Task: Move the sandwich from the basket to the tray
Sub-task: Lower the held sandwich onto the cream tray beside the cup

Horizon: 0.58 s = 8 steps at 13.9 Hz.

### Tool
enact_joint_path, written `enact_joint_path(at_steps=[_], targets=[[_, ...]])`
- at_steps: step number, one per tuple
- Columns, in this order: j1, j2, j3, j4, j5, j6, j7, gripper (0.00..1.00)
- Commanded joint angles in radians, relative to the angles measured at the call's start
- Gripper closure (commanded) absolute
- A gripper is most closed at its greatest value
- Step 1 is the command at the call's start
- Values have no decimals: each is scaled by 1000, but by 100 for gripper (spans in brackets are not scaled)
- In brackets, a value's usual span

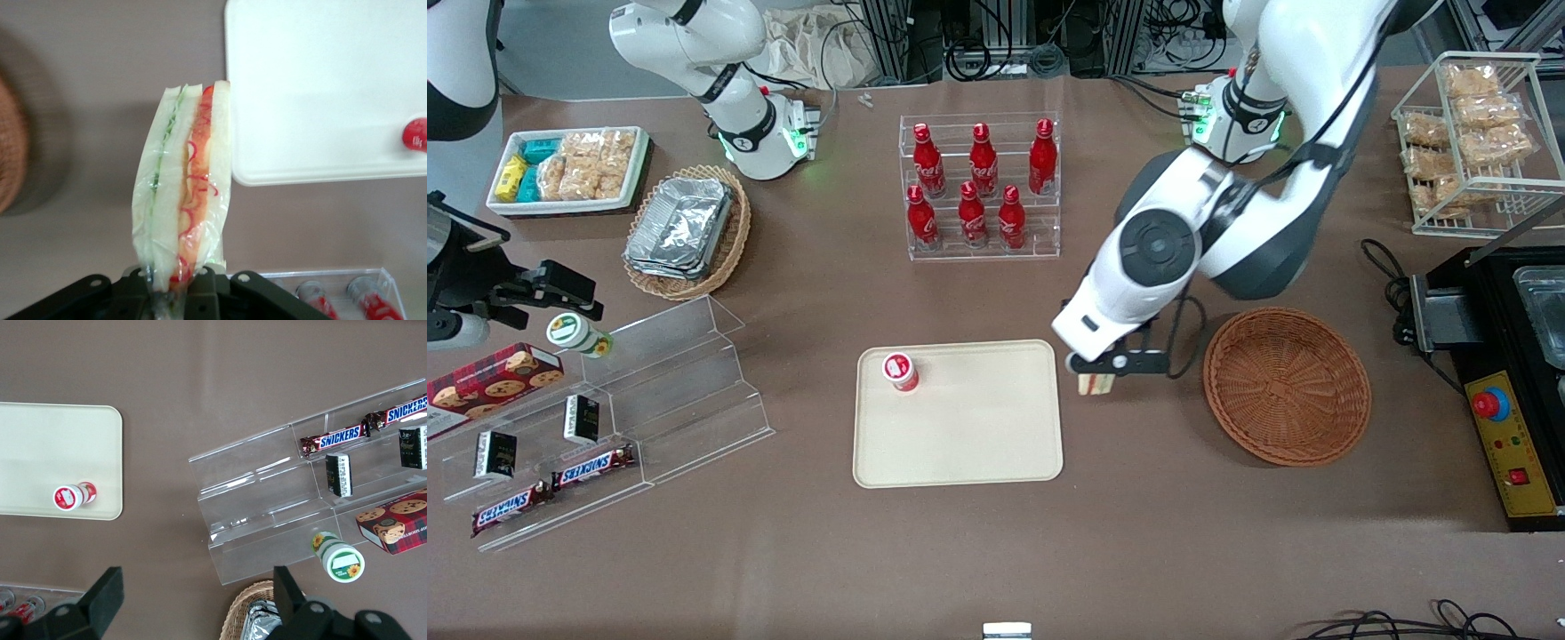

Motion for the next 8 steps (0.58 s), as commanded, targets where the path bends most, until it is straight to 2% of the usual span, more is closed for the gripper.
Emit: enact_joint_path(at_steps=[1, 6, 8], targets=[[-8, 89, -3, 52, 19, 58, -18, 100], [-68, 208, 16, 52, 26, 222, -41, 100], [-88, 244, 19, 52, 64, 273, -56, 100]])
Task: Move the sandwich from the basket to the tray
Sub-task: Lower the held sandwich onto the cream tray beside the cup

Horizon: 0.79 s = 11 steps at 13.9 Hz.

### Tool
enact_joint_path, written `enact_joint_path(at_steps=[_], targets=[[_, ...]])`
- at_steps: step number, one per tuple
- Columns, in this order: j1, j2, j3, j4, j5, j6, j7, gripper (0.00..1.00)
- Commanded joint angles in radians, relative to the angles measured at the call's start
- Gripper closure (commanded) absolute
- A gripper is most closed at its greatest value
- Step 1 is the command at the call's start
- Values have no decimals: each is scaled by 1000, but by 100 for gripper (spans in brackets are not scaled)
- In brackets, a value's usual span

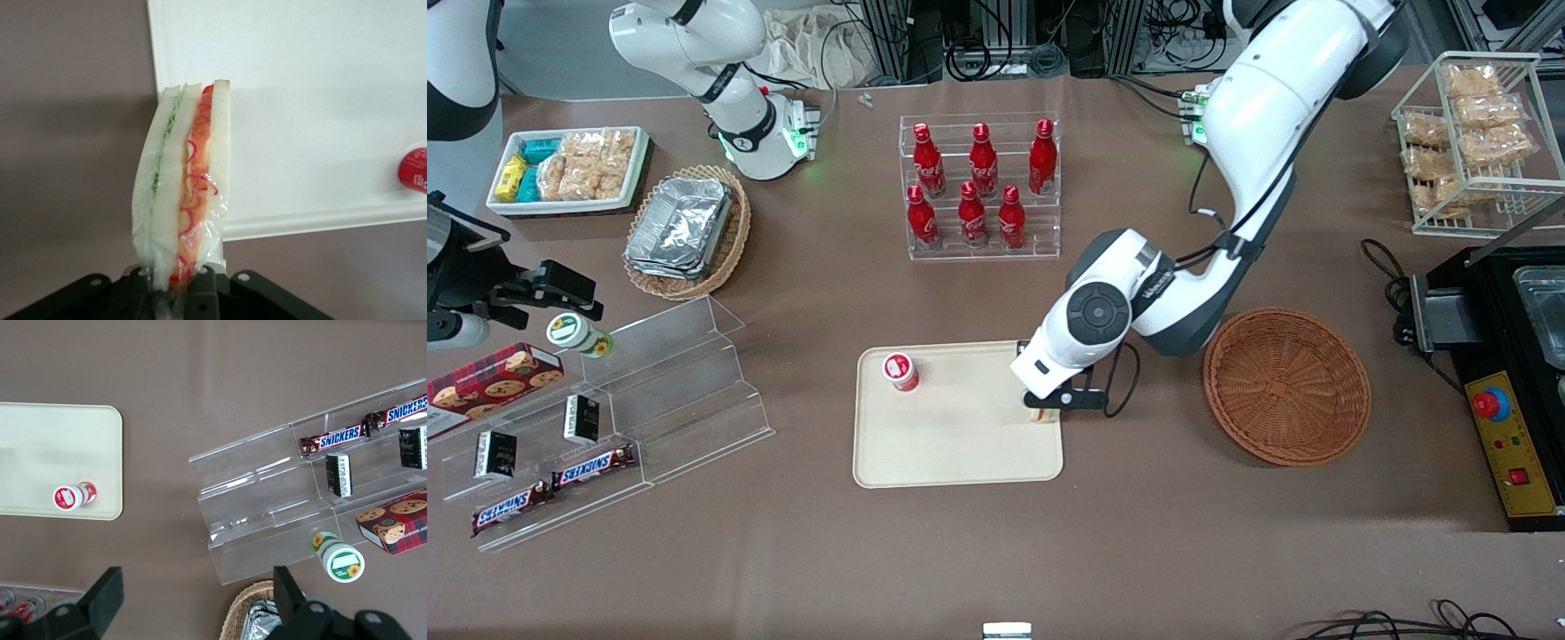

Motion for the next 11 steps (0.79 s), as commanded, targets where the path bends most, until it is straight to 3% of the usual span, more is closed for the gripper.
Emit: enact_joint_path(at_steps=[1, 3, 7, 8, 10, 11], targets=[[-35, 67, 11, 46, 78, 32, -71, 100], [-54, 93, 11, 52, 132, 60, -127, 100], [-58, 104, 11, 52, 132, 84, -135, 100], [-58, 104, 11, 52, 132, 84, -150, 81], [-58, 105, 11, 48, 134, 95, -177, 1], [-58, 104, 11, 46, 134, 97, -178, 0]])
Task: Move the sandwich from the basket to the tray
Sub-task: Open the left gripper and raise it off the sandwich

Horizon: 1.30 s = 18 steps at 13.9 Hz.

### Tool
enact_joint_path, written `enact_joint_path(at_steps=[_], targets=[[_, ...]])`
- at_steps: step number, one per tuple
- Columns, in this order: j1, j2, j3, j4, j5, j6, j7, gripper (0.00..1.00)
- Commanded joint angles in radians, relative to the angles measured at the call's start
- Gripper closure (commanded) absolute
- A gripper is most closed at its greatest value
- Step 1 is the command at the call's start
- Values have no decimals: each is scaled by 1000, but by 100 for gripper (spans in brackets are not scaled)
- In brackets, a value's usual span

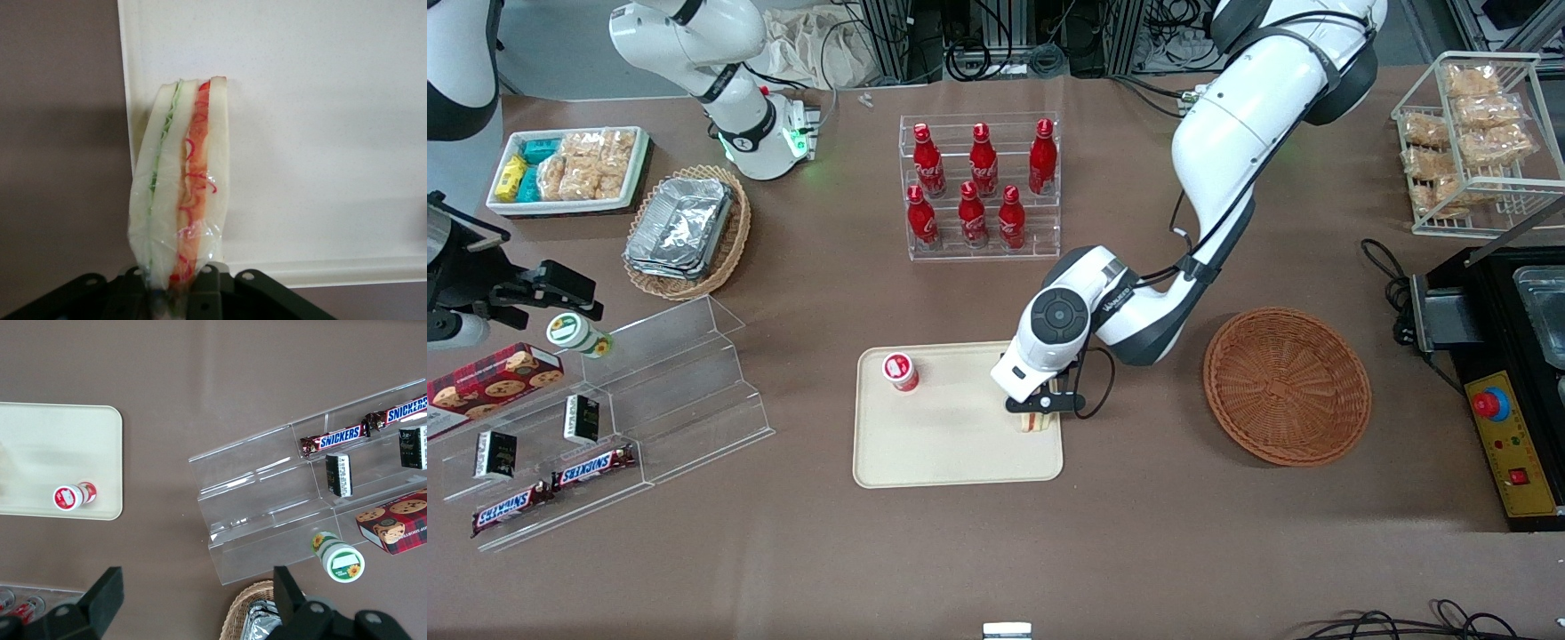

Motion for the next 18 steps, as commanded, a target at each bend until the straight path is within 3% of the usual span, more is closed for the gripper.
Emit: enact_joint_path(at_steps=[1, 10, 13, 18], targets=[[-16, 15, 8, 25, 24, 12, -38, 0], [15, -105, 11, 25, 24, -64, -35, 0], [23, -195, 68, 25, 6, -155, -27, 0], [157, -370, 68, -18, -37, -278, 55, 0]])
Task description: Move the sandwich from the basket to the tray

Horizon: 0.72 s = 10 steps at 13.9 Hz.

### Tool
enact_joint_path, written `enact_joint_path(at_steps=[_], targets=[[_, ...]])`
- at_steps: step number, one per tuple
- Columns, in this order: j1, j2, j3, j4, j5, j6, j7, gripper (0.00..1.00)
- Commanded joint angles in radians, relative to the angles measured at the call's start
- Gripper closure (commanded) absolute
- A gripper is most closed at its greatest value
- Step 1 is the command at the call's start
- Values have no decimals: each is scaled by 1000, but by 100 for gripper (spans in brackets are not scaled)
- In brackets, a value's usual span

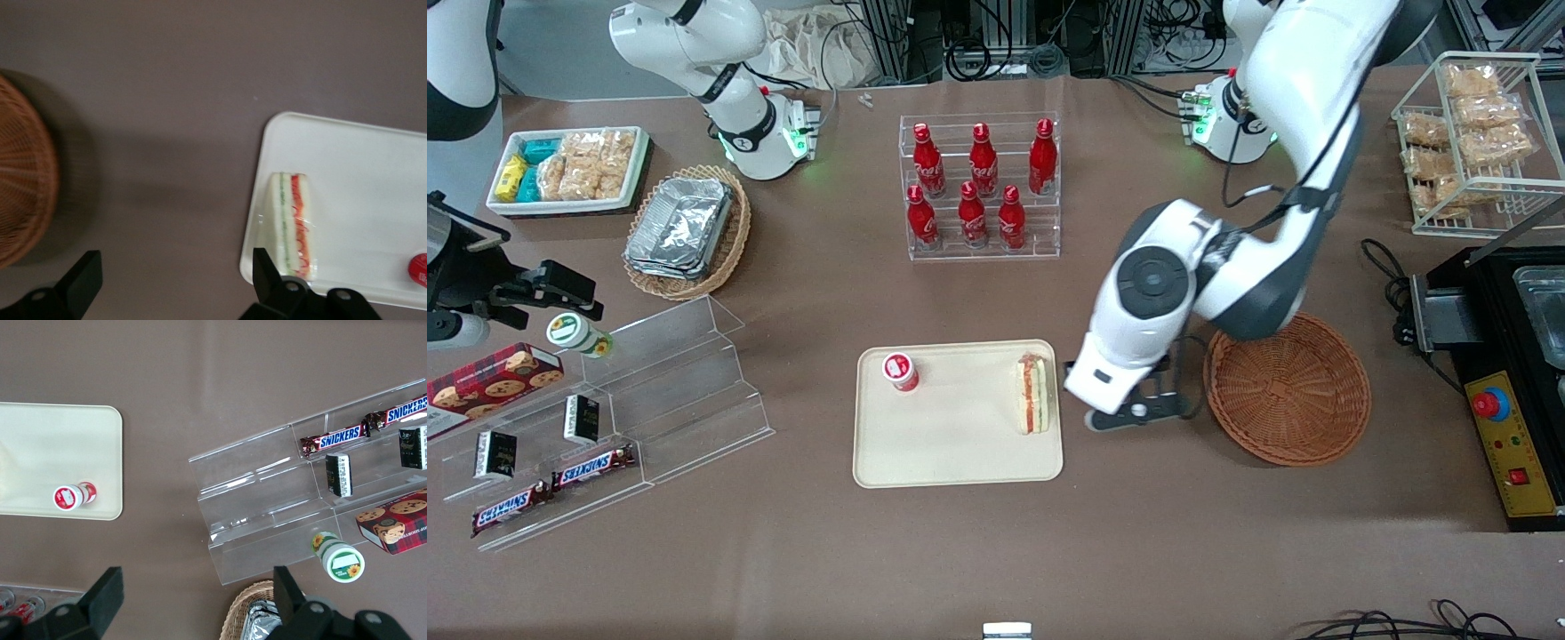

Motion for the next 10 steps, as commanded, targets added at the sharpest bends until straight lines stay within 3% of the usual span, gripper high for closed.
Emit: enact_joint_path(at_steps=[1, 5, 7, 10], targets=[[77, -137, -3, -96, -59, -22, 73, 0], [186, -291, -1, -198, -111, -67, 146, 0], [237, -321, -1, -196, -165, -119, 203, 0], [272, -337, 4, -196, -169, -161, 268, 0]])
